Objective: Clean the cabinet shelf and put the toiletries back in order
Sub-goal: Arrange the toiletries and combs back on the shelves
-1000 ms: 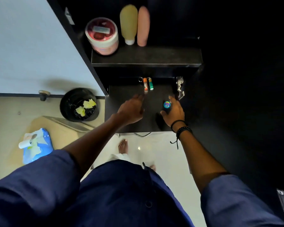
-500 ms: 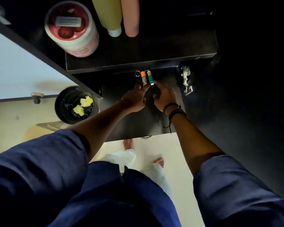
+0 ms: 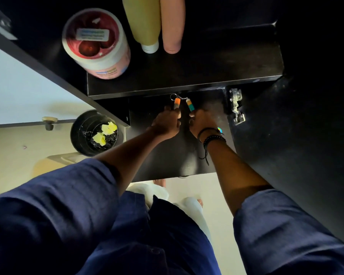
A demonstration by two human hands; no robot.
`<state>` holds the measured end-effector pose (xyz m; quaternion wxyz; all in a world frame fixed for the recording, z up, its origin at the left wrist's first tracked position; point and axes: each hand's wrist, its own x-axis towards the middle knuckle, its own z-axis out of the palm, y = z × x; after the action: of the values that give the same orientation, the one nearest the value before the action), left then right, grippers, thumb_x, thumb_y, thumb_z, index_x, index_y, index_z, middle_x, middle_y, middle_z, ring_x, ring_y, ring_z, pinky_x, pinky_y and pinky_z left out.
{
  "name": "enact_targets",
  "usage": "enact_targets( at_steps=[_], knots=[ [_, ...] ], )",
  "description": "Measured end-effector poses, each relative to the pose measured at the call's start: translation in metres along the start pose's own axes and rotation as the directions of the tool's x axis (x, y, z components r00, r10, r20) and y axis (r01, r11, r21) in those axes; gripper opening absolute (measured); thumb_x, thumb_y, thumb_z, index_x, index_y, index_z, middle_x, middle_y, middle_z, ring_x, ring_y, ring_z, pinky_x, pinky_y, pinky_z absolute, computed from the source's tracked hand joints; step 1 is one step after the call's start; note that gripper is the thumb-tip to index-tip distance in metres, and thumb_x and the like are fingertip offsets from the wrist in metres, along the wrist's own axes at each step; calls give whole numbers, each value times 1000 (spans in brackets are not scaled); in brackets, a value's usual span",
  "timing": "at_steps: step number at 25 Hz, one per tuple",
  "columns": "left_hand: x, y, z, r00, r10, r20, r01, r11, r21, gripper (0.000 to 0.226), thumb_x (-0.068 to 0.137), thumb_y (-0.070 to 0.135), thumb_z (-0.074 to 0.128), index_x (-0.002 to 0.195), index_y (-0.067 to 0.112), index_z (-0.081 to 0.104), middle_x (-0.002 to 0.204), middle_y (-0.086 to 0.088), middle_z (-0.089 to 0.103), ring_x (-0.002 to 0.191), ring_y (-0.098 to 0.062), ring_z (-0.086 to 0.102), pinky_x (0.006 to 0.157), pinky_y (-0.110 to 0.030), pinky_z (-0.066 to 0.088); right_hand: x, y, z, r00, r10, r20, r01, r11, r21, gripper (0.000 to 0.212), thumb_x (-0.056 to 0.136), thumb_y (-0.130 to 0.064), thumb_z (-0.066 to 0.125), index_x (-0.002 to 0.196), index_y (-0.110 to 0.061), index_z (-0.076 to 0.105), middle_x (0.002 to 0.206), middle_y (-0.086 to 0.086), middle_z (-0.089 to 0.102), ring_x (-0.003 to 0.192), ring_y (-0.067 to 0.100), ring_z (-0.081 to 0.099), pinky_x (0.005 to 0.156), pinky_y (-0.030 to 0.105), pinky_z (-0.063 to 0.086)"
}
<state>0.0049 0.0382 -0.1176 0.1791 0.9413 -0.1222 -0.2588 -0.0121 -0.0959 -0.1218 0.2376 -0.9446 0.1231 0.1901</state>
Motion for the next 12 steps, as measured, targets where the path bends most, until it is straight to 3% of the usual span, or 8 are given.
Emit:
enact_targets(
  at_steps=[5,9,12],
  knots=[
    [-24,-12,2,984,-70,-161,48,989,-142,27,85,9,62,112,13,58,105,-10,67,97,-26,65,78,-34,52,-19,6,10,997,37,-64,-37,999,0,29,85,-20,65,111,-7,60,115,16,64,110,36,56,89,37,45],
    [-57,-4,-7,949,-172,-263,89,950,-301,15,83,12,60,97,14,57,95,-7,70,90,-25,66,70,-28,46,-40,-3,3,985,139,-104,-89,919,384,26,77,-16,72,101,-10,63,98,13,70,95,32,66,84,37,53],
    [-90,0,-11,932,-186,-310,63,928,-367,23,84,15,62,106,19,57,99,-3,71,91,-22,67,70,-26,45,-64,-9,-12,980,121,-155,-33,879,476,26,81,-17,70,105,-9,67,98,14,72,94,32,67,86,43,54]
  ],
)
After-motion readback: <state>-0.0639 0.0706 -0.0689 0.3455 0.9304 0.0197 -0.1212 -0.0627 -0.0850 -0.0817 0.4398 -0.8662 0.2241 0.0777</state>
